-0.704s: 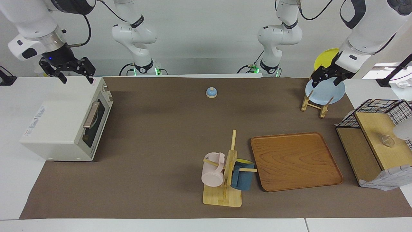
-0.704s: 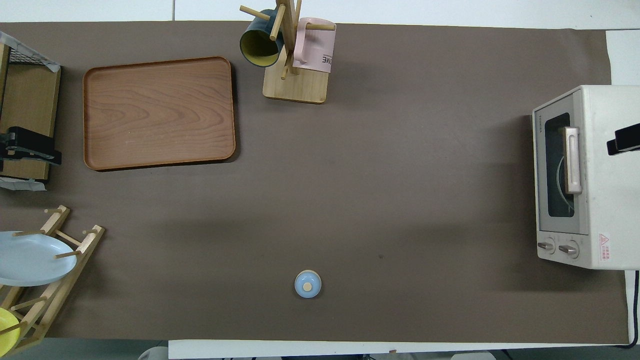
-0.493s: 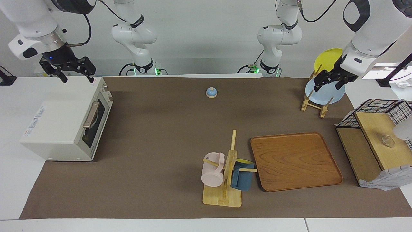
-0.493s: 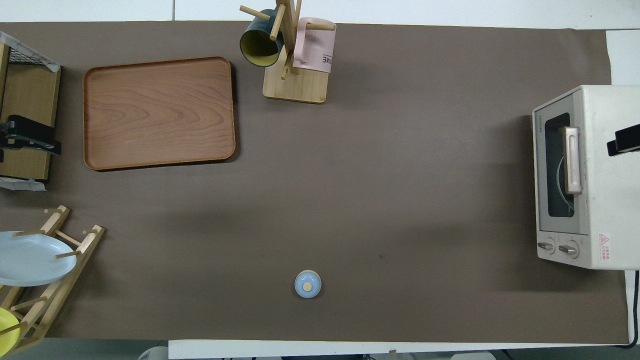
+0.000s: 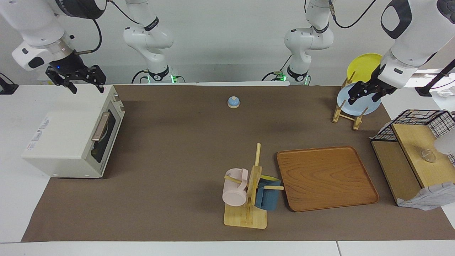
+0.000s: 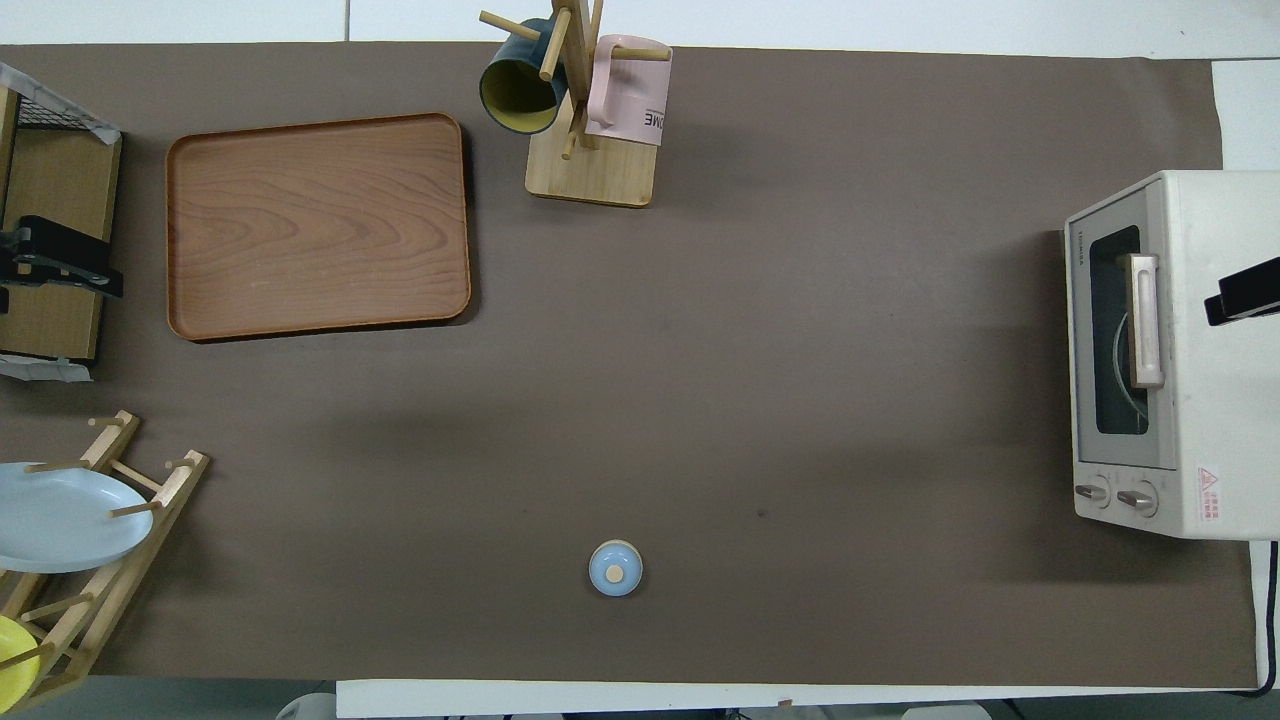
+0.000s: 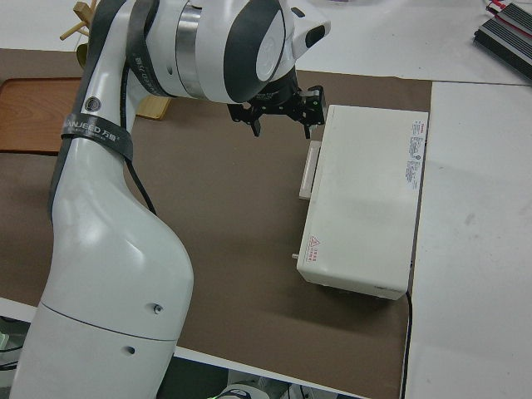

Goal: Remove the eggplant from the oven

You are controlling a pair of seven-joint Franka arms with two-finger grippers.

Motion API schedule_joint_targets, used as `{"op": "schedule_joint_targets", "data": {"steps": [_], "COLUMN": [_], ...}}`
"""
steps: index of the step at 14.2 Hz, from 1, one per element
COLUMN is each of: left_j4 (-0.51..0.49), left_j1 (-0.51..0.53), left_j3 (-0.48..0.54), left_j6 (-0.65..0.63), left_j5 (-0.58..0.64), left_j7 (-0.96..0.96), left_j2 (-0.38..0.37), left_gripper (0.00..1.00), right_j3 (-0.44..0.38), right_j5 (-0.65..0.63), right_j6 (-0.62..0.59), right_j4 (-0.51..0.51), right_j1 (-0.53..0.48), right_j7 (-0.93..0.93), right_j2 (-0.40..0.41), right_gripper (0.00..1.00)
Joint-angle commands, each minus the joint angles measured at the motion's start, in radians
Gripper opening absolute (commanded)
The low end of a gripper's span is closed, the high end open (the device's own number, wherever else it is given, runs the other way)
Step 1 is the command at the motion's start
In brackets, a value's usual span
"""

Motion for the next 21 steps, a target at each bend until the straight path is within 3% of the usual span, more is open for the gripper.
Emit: {"op": "schedule_joint_targets", "data": {"steps": [1, 4, 14, 21], "left_j4": [-0.007, -0.007, -0.007, -0.007], "left_j1": [0.015, 0.015, 0.015, 0.015], "left_j3": [-0.010, -0.010, -0.010, -0.010], "left_j6": [-0.007, -0.007, -0.007, -0.007], "left_j5": [-0.001, -0.001, -0.001, -0.001], "left_j7": [-0.008, -0.009, -0.009, -0.009], "left_j2": [-0.007, -0.007, -0.007, -0.007], "left_gripper": [1.00, 1.00, 1.00, 1.00], "right_j3": [-0.006, -0.007, 0.000, 0.141], "right_j5": [-0.045, -0.143, -0.180, -0.165], "right_j6": [0.111, 0.246, 0.301, 0.476], "right_j4": [-0.160, -0.229, -0.266, -0.267], "right_j1": [0.001, -0.001, 0.014, 0.013], "right_j7": [-0.025, -0.020, 0.074, 0.155], "right_j2": [-0.015, 0.032, 0.112, 0.268], "right_gripper": [0.00, 0.00, 0.00, 0.00]}}
